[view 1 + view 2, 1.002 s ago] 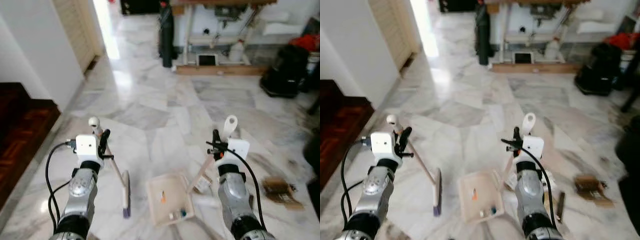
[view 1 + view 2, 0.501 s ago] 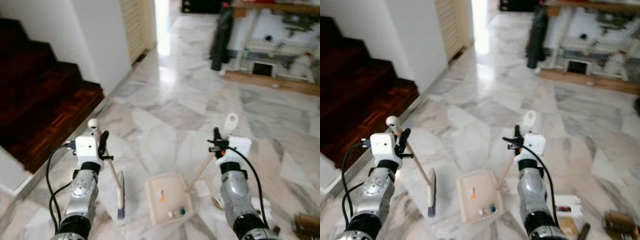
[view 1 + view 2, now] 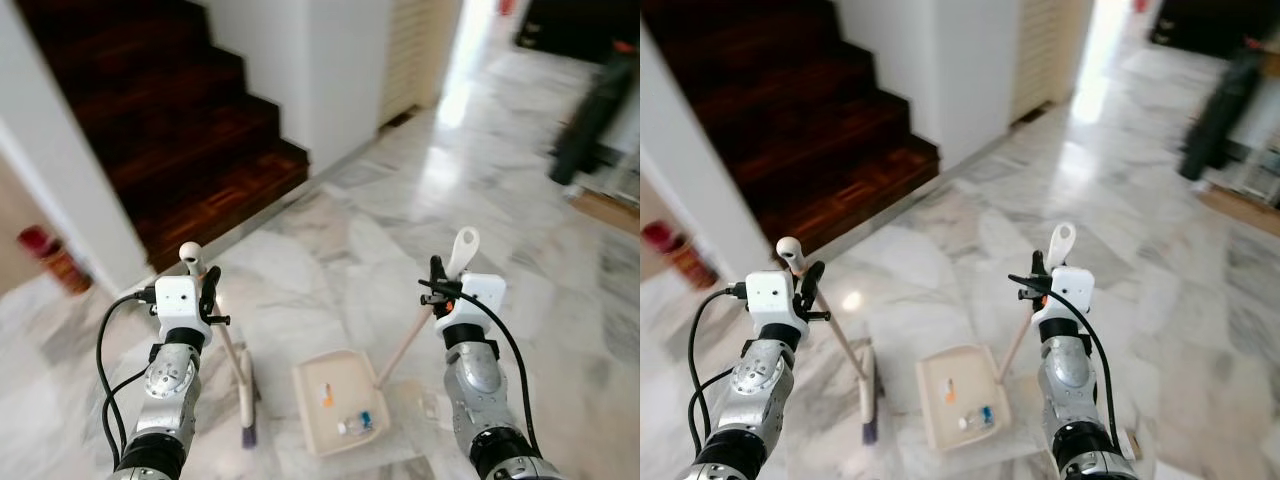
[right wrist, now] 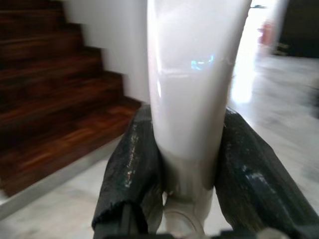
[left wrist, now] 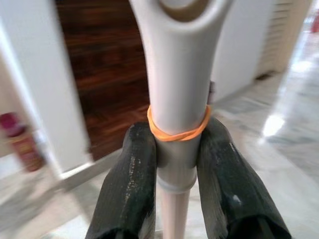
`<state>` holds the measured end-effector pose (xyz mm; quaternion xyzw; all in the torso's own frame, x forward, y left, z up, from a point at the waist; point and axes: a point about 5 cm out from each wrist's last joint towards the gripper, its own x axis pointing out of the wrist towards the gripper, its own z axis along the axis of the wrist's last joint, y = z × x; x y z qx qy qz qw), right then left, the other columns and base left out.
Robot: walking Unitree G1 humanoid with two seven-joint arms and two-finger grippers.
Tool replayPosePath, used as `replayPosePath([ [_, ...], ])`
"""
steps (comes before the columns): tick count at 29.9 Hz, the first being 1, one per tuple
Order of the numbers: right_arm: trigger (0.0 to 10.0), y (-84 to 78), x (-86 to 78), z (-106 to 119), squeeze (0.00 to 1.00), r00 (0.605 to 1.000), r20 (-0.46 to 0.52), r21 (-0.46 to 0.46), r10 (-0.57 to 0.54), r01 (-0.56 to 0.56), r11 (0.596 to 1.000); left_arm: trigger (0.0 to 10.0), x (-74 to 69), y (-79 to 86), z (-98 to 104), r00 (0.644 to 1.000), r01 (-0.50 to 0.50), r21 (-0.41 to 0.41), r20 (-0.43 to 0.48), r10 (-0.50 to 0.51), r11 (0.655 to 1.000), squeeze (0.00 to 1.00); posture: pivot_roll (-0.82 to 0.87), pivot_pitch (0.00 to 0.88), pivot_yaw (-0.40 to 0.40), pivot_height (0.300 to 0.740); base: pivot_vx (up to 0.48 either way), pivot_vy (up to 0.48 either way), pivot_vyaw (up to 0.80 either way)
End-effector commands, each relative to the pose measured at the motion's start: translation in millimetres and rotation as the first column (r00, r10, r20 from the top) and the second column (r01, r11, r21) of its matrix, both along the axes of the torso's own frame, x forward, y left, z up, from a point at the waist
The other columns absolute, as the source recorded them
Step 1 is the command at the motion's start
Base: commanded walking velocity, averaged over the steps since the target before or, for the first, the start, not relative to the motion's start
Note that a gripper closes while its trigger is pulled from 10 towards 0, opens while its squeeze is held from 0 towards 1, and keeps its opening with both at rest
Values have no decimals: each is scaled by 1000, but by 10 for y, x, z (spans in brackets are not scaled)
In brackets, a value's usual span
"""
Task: Sweep floor
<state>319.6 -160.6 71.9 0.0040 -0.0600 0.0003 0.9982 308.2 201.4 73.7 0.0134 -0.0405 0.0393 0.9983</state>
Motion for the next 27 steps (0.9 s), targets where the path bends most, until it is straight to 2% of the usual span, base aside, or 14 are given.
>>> replayPosePath([
  [1,10000,-27,25,77,0,999,38,11,-13,12,1000,10000,48,-71,110,998,21,10,58,-22,1000,0,97,0,-9,740,0,0,794],
  [7,10000,-31,36,86,0,999,39,29,-27,26,999,10000,52,-95,105,998,38,21,50,-39,999,0,100,0,-1,740,0,0,753],
  [14,10000,-26,34,71,0,999,30,43,-41,40,998,10000,31,-54,91,999,31,23,43,-32,999,0,107,0,4,740,0,0,0],
  [27,10000,34,35,65,0,999,27,73,-45,43,996,10000,13,-32,100,999,22,19,47,-23,1000,0,111,0,13,740,0,361,0],
])
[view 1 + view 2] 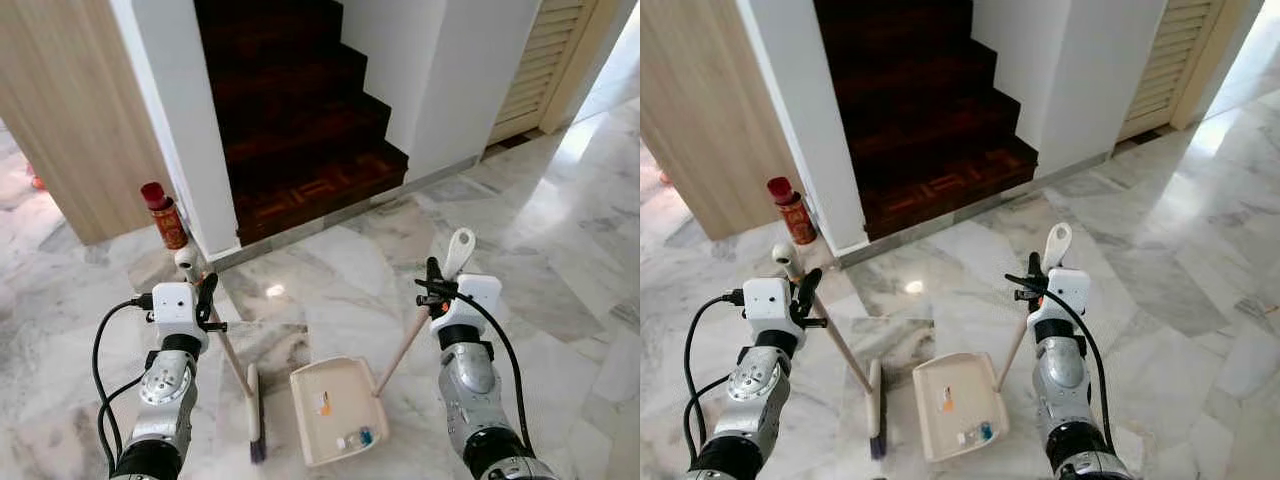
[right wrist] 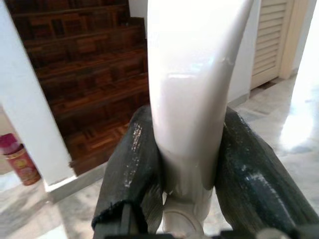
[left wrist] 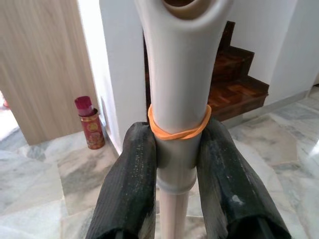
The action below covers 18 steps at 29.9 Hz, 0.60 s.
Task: Sweep floor
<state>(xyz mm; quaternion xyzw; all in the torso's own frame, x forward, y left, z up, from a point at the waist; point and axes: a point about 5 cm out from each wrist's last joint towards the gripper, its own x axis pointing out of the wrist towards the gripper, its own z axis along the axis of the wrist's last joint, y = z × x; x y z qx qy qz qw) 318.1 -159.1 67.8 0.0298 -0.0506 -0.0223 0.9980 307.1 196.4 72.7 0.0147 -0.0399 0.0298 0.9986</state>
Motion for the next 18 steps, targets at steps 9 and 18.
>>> replayPosePath([
  [9,10000,11,72,134,0,999,52,15,-9,8,1000,10000,55,-13,138,998,9,8,55,-9,1000,0,100,0,18,740,0,445,0],
  [18,10000,21,76,136,0,999,49,19,-4,3,1000,10000,37,-22,126,999,5,2,52,-5,1000,0,101,0,14,740,0,442,354],
])
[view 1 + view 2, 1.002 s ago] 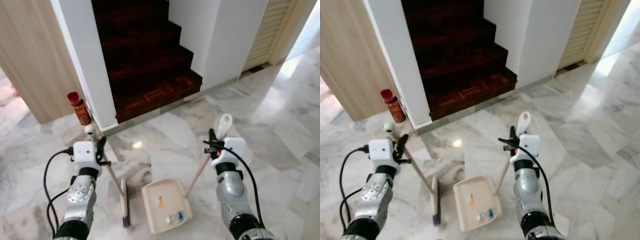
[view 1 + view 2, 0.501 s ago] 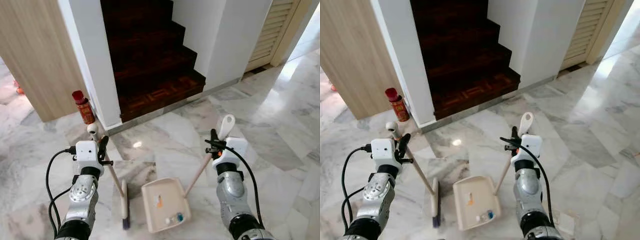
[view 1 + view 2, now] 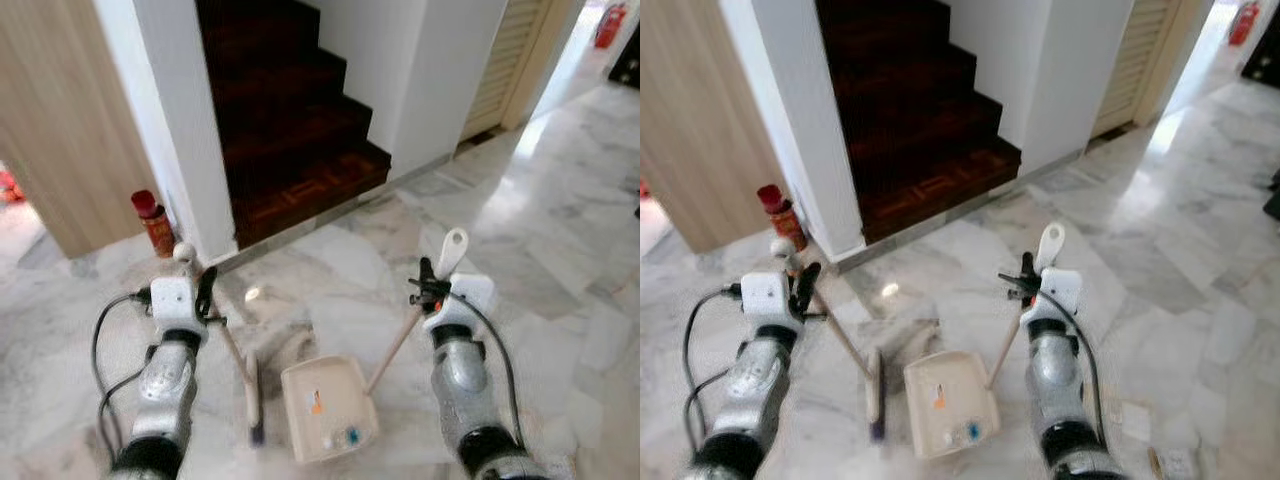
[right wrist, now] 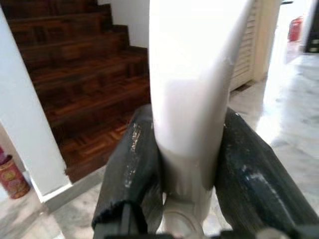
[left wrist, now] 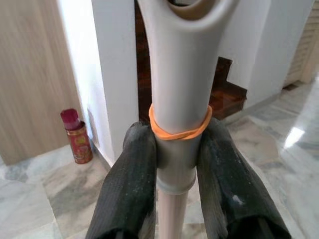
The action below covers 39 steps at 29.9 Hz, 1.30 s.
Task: Sweep floor
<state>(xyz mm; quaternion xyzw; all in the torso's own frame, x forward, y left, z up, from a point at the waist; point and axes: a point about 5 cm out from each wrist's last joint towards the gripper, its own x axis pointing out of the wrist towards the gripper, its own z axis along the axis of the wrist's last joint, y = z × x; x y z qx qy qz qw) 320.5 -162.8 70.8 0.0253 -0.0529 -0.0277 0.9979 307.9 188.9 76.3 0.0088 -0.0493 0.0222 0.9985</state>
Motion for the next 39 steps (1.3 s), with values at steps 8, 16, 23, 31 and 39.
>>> replayPosePath([
  [8,10000,77,49,102,0,999,43,10,23,-23,1000,10000,13,61,78,999,-17,11,29,17,1000,0,103,0,10,740,0,440,0],
  [16,10000,100,44,89,0,999,36,2,40,-41,999,10000,6,61,77,999,-18,10,29,18,1000,0,107,0,8,740,0,438,478],
  [23,10000,121,41,80,0,998,32,15,50,-51,999,10000,-2,61,67,1000,-14,10,25,14,1000,0,108,0,10,740,0,436,0],
  [31,10000,144,39,79,0,997,33,-4,70,-70,998,10000,0,34,71,1000,-1,12,25,1,1000,0,107,0,10,740,0,428,199],
  [39,10000,160,41,82,0,997,35,12,75,-75,997,10000,1,22,73,1000,5,14,25,-6,1000,0,110,0,11,740,0,418,438],
])
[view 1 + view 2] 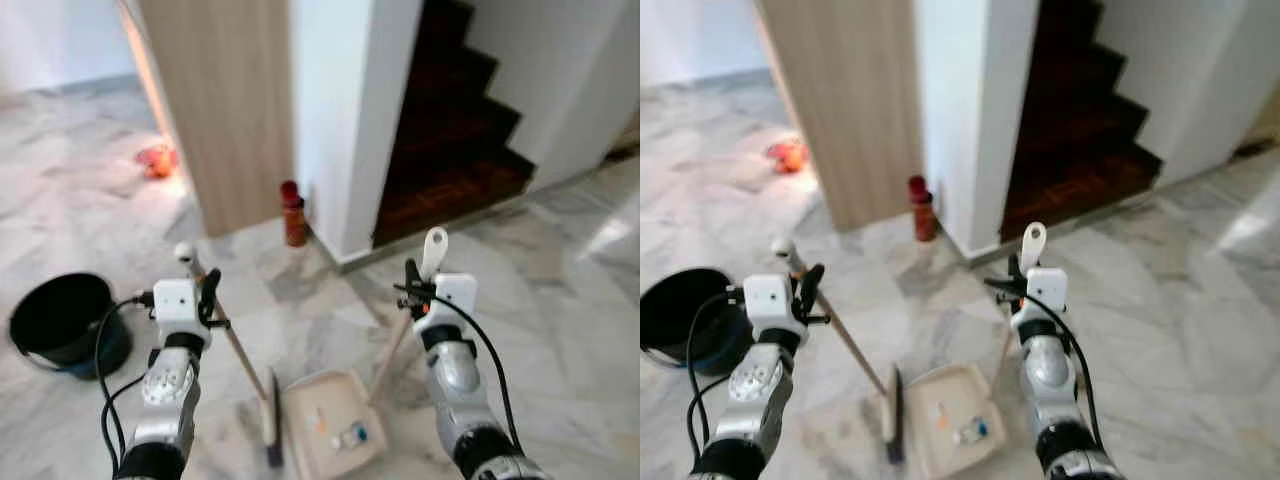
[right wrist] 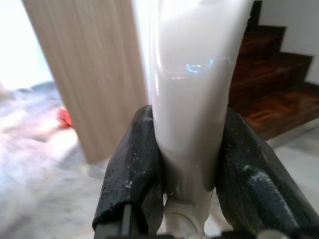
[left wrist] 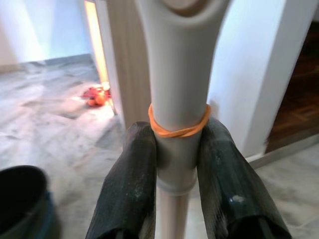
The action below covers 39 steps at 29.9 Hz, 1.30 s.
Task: Sweep floor
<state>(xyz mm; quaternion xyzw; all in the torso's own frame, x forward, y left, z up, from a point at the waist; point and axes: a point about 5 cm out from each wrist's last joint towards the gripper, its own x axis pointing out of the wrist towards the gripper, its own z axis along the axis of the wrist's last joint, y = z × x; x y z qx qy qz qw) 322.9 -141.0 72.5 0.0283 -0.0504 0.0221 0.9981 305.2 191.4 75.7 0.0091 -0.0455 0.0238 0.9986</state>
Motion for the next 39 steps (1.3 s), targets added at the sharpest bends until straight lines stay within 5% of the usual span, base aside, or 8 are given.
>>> replayPosePath([
  [1,10000,-57,17,67,0,999,36,17,-25,24,1000,10000,28,-2,80,999,9,14,33,-9,1000,0,110,0,11,740,0,416,0],
  [39,10000,-56,50,119,0,999,47,13,17,-17,1000,10000,22,49,92,1000,-9,16,28,9,1000,0,112,0,19,740,0,394,134],
])
